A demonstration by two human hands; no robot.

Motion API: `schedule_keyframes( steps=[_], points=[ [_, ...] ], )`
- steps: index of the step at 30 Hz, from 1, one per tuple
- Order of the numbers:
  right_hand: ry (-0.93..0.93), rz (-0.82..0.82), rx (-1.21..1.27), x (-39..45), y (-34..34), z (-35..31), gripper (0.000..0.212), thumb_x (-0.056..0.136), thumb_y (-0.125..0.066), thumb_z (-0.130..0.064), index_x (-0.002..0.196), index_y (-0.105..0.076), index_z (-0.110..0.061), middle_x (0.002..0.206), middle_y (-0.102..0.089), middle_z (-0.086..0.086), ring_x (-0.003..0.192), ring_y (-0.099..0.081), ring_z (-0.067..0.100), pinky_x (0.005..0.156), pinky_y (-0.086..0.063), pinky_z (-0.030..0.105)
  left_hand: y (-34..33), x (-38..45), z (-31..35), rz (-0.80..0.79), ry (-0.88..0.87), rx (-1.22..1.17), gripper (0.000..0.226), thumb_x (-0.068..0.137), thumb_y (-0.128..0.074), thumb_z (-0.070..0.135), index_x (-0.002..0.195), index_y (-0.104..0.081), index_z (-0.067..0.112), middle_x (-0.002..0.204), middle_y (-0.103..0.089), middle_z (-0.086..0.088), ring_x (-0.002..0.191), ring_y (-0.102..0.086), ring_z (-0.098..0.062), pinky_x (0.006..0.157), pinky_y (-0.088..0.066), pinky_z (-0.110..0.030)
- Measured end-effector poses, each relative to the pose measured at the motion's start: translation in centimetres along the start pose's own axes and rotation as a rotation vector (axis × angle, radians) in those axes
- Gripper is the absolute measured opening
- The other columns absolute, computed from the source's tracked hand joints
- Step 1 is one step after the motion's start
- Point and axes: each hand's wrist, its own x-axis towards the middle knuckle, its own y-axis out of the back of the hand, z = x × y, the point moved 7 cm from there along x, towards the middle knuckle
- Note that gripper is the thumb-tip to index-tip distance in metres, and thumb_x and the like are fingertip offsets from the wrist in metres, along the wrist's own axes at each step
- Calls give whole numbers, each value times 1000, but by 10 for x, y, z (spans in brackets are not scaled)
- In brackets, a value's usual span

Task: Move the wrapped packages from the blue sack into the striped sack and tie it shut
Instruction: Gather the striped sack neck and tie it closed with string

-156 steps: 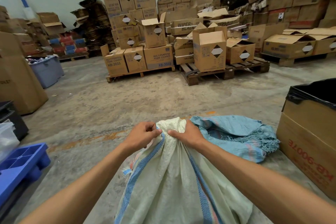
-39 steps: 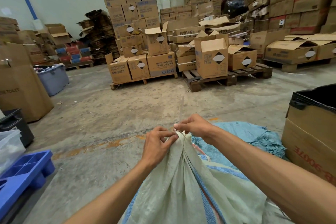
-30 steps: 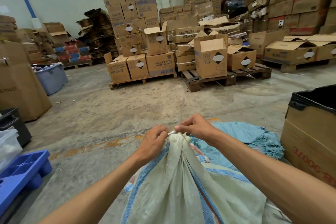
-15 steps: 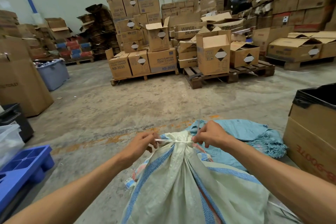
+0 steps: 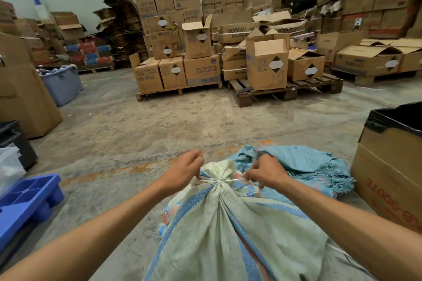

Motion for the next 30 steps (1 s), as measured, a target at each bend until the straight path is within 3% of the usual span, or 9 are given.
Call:
schedule_keyframes(
  steps=[6,11,16,19,21,24,25,29,30],
  points=[
    [-7,-195,600,-4,-9,-9,23,89,-72,-21,91,-71,2,77,-71,8,58,-63,19,55,-47,28,-26,0,12,-248,-184,612,15,91,-58,15,104,-51,16,74,-49,9,67,-43,-11,60,-33,-25],
    [-8,-279,626,-9,-14,-11,26,89,-72,-24,99,-70,0,80,-74,7,66,-67,21,63,-52,29,-35,2,15,-282,-186,916,11,92,-53,7,96,-64,6,91,-66,-8,81,-61,-23,71,-50,-38],
    [-52,-246,609,-14,-13,-9,22,88,-73,-21,97,-70,-1,79,-74,6,61,-65,19,59,-50,29,-44,4,21,-247,-165,1130,16,86,-49,-2,73,-53,5,63,-43,-5,64,-53,-26,57,-43,-39],
    [-89,5,550,-9,-5,-2,24,83,-75,-13,98,-59,-6,93,-67,11,71,-63,22,66,-51,35,-50,6,25,-269,-173,1144,18,86,-49,0,71,-49,9,61,-37,-3,62,-49,-26,54,-38,-35],
    [-23,271,403,-9,8,-3,53,78,-75,-13,120,-44,-14,114,-53,10,97,-54,24,84,-49,42,-49,8,22,-250,-163,1098,14,85,-51,4,72,-55,4,65,-49,-7,64,-54,-26,56,-44,-37],
    [387,697,-41,-32,35,-35,71,71,-70,-18,134,-37,-20,129,-40,6,118,-38,23,96,-38,38,-43,8,16,-203,-173,997,15,84,-54,10,80,-67,4,78,-66,-11,72,-62,-27,62,-51,-39],
    [522,689,-154,-36,32,-46,64,72,-68,-19,130,-42,-21,129,-42,5,119,-39,22,99,-38,37,-41,7,16,-187,-184,976,15,83,-55,11,80,-69,6,78,-68,-10,72,-63,-26,61,-50,-37],
    [569,-196,-111,-25,-37,-43,29,87,-58,-20,116,-53,-19,115,-60,1,106,-57,19,95,-48,43,-35,2,18,-148,-223,910,13,80,-54,13,68,-60,12,70,-65,-4,62,-54,-19,54,-31,-24],
    [556,-286,-124,-27,-50,-39,26,89,-55,-19,115,-52,-19,113,-62,2,102,-59,19,92,-49,43,-34,1,18,-143,-225,899,14,79,-53,13,69,-62,11,69,-66,-3,60,-53,-18,52,-29,-22]
  ],
)
